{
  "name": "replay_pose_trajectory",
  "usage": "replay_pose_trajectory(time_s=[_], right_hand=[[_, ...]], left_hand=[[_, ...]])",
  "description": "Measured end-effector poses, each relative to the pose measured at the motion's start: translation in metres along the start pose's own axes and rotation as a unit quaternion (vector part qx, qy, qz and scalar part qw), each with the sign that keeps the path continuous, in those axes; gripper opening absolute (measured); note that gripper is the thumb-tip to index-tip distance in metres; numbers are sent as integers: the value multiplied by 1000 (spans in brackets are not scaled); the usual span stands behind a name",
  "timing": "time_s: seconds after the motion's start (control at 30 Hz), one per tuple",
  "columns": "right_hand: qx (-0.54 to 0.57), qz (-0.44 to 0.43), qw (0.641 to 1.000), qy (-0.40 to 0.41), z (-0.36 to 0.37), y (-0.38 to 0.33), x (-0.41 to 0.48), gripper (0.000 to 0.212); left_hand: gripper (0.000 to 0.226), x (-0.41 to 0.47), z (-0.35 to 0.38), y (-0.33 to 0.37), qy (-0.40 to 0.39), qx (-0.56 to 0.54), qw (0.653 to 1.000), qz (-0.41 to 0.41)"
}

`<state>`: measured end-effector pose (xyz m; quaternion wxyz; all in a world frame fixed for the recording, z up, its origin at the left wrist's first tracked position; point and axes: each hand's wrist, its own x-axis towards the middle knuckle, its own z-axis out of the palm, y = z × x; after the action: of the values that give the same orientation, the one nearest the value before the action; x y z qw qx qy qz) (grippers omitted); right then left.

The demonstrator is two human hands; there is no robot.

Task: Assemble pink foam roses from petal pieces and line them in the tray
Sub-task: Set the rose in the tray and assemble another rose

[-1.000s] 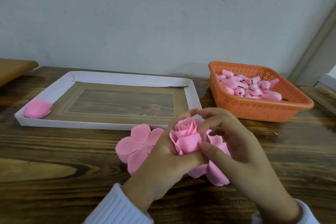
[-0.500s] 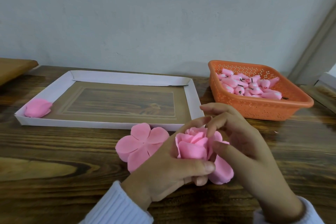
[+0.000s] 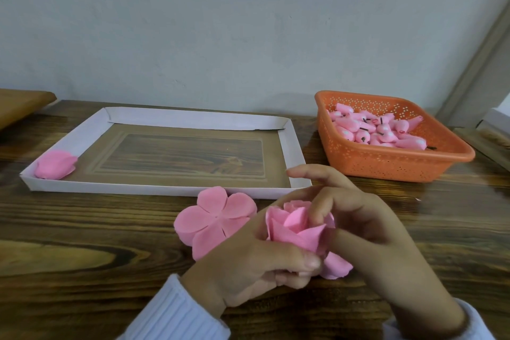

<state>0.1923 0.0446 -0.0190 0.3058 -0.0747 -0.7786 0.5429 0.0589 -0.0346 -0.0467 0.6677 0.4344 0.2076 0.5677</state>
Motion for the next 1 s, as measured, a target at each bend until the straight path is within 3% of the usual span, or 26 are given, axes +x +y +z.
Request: replay_pose_trajectory(time_s=[0.23,0.37,0.53,0.63,0.83,0.93,1.0], right_hand=[[-12,1,1000,-9,-6,4,-1,39],[-53,-21,998,-11,-6,3,-1,12],[-42,-25,999,-1,-3,0,1,15],[-2,-19,1000,-17,-6,0,0,12],[4,-17,999,-33,-8,4,1,41],[5,-14,1000,-24,-8,6,0,35],[15,-10,1000,8,-7,7,-1,18]], left_hand=[[23,-1,-3,-1,1,-34,999,-15],[25,-3,-4,-1,32,-41,998,-20],[49,-3,-6,0,18,-72,997,-27],[35,-2,-7,-1,11,-88,996,-21],[23,-1,-5,-1,13,-93,995,-20],[24,-1,-5,-2,23,-73,997,-12],[34,-1,-6,-4,32,-43,999,0]])
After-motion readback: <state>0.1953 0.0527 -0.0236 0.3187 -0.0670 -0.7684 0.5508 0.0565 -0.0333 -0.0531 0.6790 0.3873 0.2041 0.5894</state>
